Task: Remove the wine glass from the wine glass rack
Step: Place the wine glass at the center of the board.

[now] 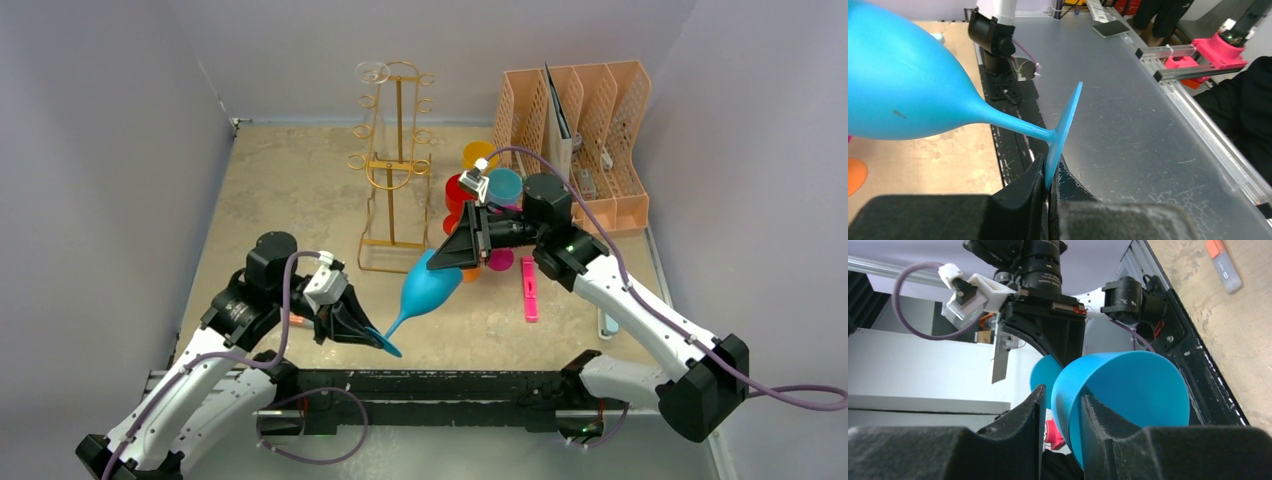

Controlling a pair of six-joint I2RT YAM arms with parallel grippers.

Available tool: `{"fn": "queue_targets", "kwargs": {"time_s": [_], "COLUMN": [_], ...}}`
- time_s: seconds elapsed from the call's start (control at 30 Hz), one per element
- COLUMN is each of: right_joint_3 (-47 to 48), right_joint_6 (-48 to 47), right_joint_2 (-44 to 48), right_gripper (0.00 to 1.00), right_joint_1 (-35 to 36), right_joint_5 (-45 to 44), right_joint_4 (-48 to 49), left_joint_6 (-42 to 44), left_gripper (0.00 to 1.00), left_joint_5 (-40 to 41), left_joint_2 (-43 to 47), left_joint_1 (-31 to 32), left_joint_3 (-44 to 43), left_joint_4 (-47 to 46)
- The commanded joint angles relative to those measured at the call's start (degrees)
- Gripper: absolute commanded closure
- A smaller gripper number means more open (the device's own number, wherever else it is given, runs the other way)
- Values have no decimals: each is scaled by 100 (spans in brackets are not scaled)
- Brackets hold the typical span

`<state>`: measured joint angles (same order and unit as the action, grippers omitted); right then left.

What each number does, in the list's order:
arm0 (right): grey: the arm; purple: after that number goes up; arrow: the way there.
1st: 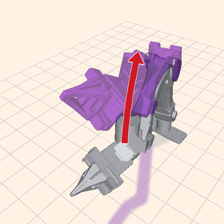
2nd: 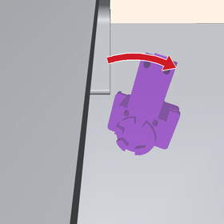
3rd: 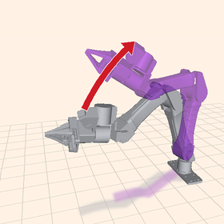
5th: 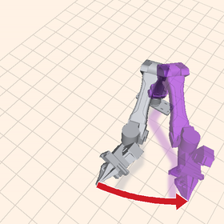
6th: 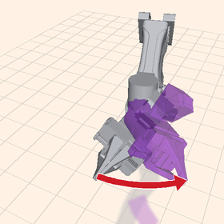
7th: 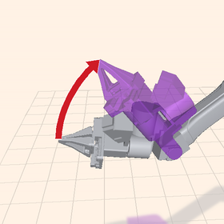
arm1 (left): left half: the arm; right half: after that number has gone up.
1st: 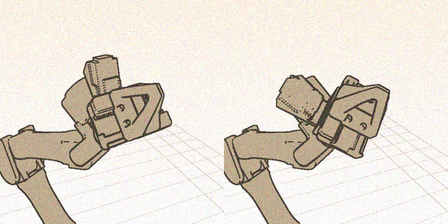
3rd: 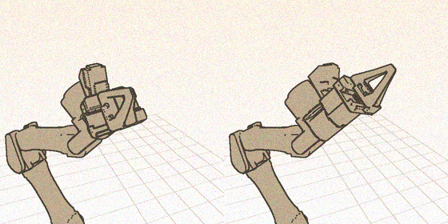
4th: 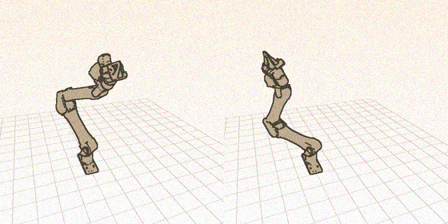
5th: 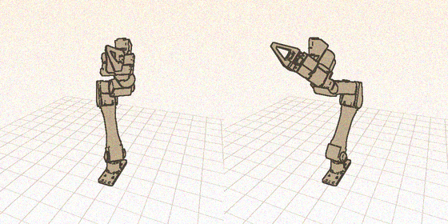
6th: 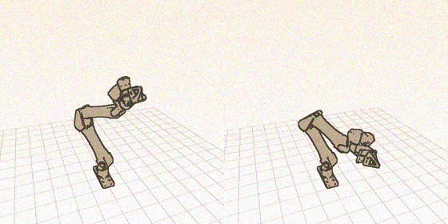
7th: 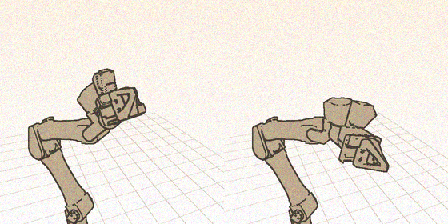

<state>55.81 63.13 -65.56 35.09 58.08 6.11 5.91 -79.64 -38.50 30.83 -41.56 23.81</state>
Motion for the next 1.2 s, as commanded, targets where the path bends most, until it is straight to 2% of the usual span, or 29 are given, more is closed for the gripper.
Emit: {"fn": "queue_targets", "kwargs": {"time_s": [0.0, 0.07, 0.1, 0.13, 0.17, 0.23, 0.3, 0.43, 0.5, 0.53, 0.6, 0.7, 0.73, 0.93, 1.0, 1.17], "right_joint_3": [176, 161, 154, 135, 94, -37, -68, -155, -92, -40, 22, 197, 270, 555, 565, 566], "right_joint_6": [685, 994, 1124, 1260, 1427, 1816, 1847, 1700, 1320, 1118, 796, 168, -64, -1169, -1465, -2107], "right_joint_2": [221, 148, 92, 45, 3, -37, -44, 84, 149, 180, 264, 370, 396, 518, 606, 951], "right_gripper": [67, 68, 74, 86, 91, 92, 93, 100, 100, 100, 100, 100, 100, 100, 100, 100], "right_joint_1": [-130, -152, -152, -152, -152, -151, -152, -152, -152, -152, -152, -152, -152, -152, -152, -152], "right_joint_5": [203, 164, 193, 282, 335, 506, 559, 622, 545, 497, 443, 318, 254, -161, -306, -459], "right_joint_4": [742, 1077, 1208, 1423, 1730, 2299, 2425, 2143, 1721, 1491, 1090, 193, -127, -1572, -1823, -2564], "left_joint_6": [257, 149, 99, 53, 12, -18, -47, -149, -173, -210, -338, -442, -457, -386, -387, -443], "left_gripper": [100, 100, 100, 100, 100, 100, 100, 100, 100, 94, 74, 57, 49, 40, 30, 21], "left_joint_5": [552, 605, 633, 671, 722, 872, 893, 1026, 1091, 1119, 1220, 1257, 1258, 1730, 1958, 3264], "left_joint_2": [117, 154, 183, 191, 198, 197, 167, 141, 141, 140, 124, 106, 108, 190, 217, 211], "left_joint_1": [-28, -31, -25, -26, -28, -31, -33, -33, -30, -25, -31, -30, -31, -25, -25, -33], "left_joint_3": [-175, -128, -98, -79, -60, -33, -15, 15, 25, 37, 47, 43, 36, -115, -193, -495], "left_joint_4": [139, 38, -29, -92, -134, -175, -248, -413, -456, -463, -469, -426, -434, -320, -266, 305]}}
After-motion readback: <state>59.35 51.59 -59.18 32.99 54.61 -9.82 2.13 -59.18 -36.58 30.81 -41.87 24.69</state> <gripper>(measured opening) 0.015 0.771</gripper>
